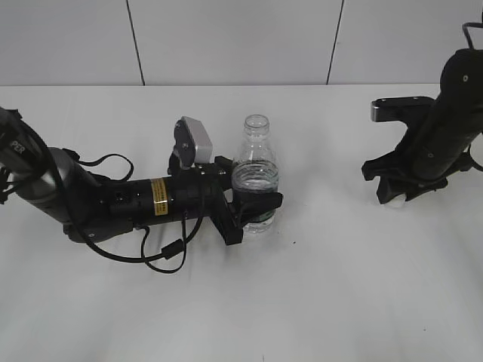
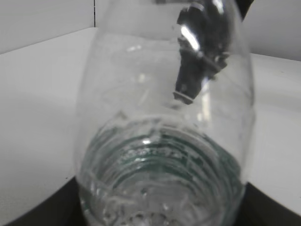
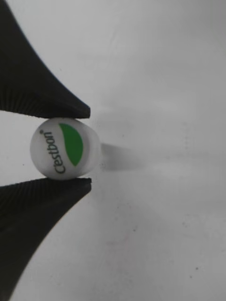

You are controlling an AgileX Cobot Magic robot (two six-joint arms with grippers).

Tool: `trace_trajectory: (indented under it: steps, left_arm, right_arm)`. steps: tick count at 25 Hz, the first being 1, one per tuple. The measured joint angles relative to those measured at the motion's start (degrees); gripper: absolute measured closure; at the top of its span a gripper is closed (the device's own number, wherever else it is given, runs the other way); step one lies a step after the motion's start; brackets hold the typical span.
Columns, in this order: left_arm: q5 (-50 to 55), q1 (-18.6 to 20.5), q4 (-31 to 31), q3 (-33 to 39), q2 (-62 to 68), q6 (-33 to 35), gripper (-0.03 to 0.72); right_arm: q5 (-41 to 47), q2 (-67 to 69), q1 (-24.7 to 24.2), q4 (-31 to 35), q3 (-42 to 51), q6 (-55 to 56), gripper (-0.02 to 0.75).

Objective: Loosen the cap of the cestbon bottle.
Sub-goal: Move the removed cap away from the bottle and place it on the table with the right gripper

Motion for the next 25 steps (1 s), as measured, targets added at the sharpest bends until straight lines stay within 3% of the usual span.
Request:
trace_trajectory:
  steps: [23,25]
  left_arm:
    - [0.0,0.0,-0.06,0.0,0.0,0.0,0.286]
    - [0.0,0.0,-0.06,0.0,0.0,0.0,0.286]
  right_arm:
    - [-0.63,1.72,0.0,-3.97,0.11,0.0,0.444]
    - [-0.63,1.72,0.0,-4.02,0.11,0.0,0.409]
